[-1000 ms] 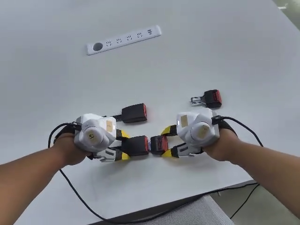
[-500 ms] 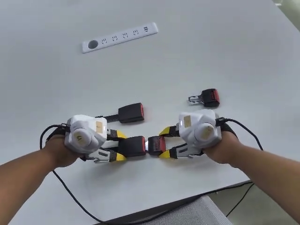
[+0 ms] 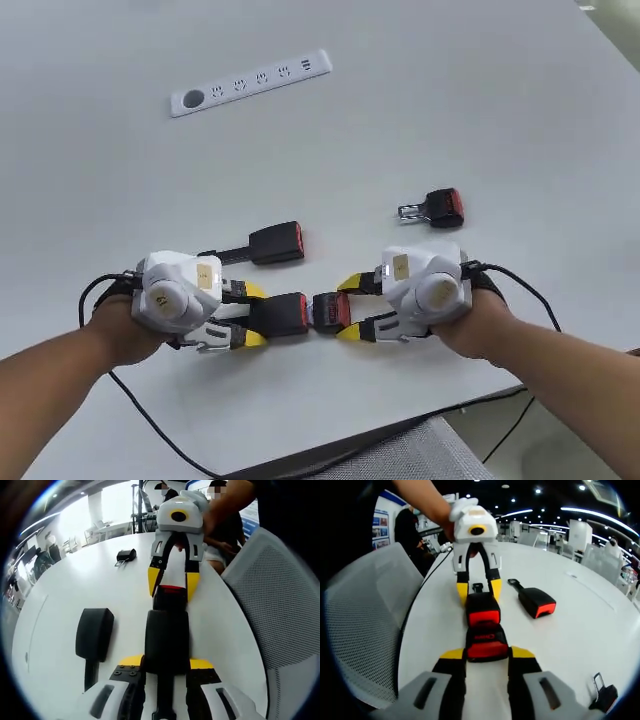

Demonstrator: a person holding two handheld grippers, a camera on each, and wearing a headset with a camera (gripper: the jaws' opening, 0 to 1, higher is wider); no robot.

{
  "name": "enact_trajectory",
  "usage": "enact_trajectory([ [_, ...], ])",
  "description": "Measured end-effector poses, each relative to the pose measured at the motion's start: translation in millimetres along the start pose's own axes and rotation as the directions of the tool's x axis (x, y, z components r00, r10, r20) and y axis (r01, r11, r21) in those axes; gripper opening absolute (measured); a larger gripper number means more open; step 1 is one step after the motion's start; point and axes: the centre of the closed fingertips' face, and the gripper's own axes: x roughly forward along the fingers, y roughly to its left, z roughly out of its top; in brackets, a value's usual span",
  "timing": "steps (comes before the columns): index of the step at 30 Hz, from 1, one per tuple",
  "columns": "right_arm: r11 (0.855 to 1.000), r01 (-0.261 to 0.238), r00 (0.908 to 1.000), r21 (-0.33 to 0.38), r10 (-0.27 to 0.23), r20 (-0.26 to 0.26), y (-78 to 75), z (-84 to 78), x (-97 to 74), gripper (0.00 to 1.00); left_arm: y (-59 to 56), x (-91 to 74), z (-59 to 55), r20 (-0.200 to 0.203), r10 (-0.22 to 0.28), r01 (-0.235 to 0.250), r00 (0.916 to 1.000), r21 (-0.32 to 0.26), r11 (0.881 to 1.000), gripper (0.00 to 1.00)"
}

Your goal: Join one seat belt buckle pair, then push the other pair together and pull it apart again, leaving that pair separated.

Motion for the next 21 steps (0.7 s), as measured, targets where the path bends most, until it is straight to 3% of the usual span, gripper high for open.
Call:
enact_trajectory([
  [10,1.000,0.012,0.9999,0.008,-0.012,-0.007,0.7,1.8,0.9,0.31,-0.3,0.2,0.8,0.002,0.019,-0.019,0.9998,-0.027,0.999,0.32],
  [11,0.999,0.000,1.0000,0.038,0.000,-0.005,2.1,2.0,0.9,0.32,-0.5,0.6,1.9,-0.012,0.018,-0.018,0.9998,-0.015,1.000,0.32],
  [14,1.000,-0.002,0.9994,0.026,0.003,-0.035,3.1,2.8,1.1,0.33,-1.8,1.0,3.8,-0.046,0.020,-0.020,0.9987,0.000,1.000,0.33],
  [18,0.999,0.032,0.9969,0.026,-0.030,-0.072,2.7,4.6,-2.2,0.34,-2.0,0.5,0.7,-0.088,0.039,-0.044,0.9954,-0.048,0.998,0.35],
  [19,0.996,0.057,0.9971,0.067,-0.053,-0.054,-0.2,7.4,-5.5,0.36,-3.5,0.2,1.6,-0.090,0.041,-0.046,0.9951,-0.062,0.997,0.37],
  [20,0.994,0.050,0.9984,0.094,-0.048,-0.029,0.0,11.2,-8.1,0.41,-5.3,-2.0,-1.5,-0.116,0.045,-0.057,0.9922,-0.109,0.992,0.39],
  [21,0.990,0.069,0.9976,0.119,-0.069,-0.004,-4.7,14.3,-13.5,0.51,-6.7,-4.1,-0.4,-0.120,0.036,-0.050,0.9921,-0.123,0.991,0.42],
])
